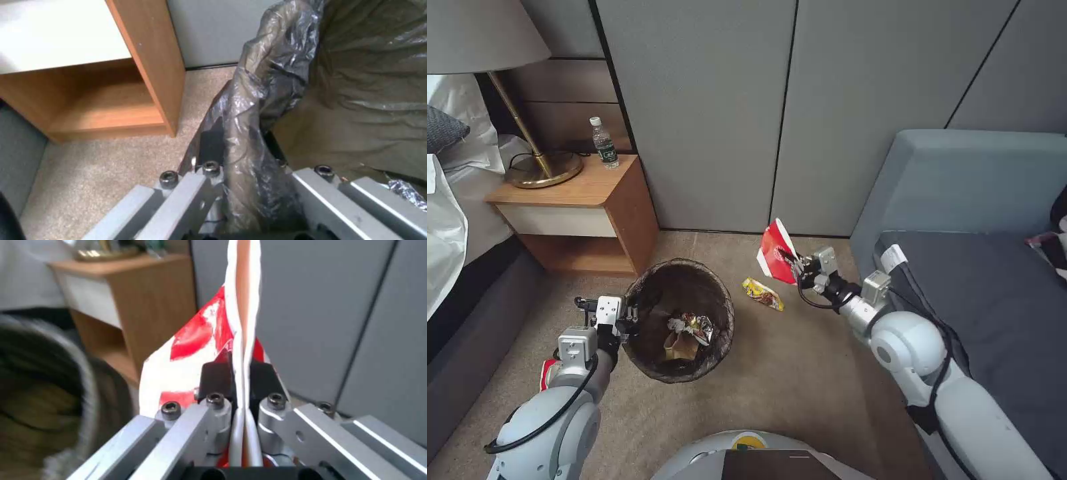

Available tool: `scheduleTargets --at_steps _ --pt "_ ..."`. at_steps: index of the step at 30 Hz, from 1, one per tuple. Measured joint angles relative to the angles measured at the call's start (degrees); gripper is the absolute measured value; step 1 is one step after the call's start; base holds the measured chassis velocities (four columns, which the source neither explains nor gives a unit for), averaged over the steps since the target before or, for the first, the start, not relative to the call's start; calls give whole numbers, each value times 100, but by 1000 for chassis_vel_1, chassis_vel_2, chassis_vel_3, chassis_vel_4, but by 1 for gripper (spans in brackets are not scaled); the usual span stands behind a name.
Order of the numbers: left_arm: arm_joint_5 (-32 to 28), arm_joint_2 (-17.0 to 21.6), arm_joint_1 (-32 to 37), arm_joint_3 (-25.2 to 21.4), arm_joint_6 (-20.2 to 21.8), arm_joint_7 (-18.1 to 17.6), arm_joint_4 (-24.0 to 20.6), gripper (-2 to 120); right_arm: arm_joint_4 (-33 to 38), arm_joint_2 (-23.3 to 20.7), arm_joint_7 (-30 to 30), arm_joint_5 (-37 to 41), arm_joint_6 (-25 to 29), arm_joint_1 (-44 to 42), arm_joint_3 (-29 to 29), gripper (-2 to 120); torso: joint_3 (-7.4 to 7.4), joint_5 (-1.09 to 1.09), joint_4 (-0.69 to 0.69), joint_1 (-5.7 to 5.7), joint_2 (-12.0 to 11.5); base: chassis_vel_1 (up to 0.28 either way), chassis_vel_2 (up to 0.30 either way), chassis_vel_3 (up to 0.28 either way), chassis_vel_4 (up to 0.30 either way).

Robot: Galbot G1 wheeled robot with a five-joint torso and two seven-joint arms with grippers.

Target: Pick up the trash bin, then pick up the garbage from the floor and place it into the trash bin.

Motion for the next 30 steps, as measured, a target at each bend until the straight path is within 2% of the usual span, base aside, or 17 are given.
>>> scheduleTargets --at_steps 4,11,20,23,30 --pt "19 40 -40 44 3 4 58 3 406 -110 29 159 -116 238 -249 0 0 0 0 0 0 0 0 0 0" --pt "33 137 -102 76 6 14 125 3 541 -164 -128 201 -247 656 -711 0 0 -1 0 0 0 0 0 0 0" --pt "34 214 -143 125 32 44 172 3 613 -266 -164 303 -401 1357 -1698 0 1 -1 0 0 0 0 0 0 0" --pt "20 219 -147 125 46 47 169 3 631 -253 -95 350 -487 1708 -2306 0 1 -1 1 0 0 0 0 0 0" --pt "7 208 -146 117 48 47 153 3 580 -226 -15 302 -538 1869 -2906 0 1 -1 0 0 0 0 0 0 0"
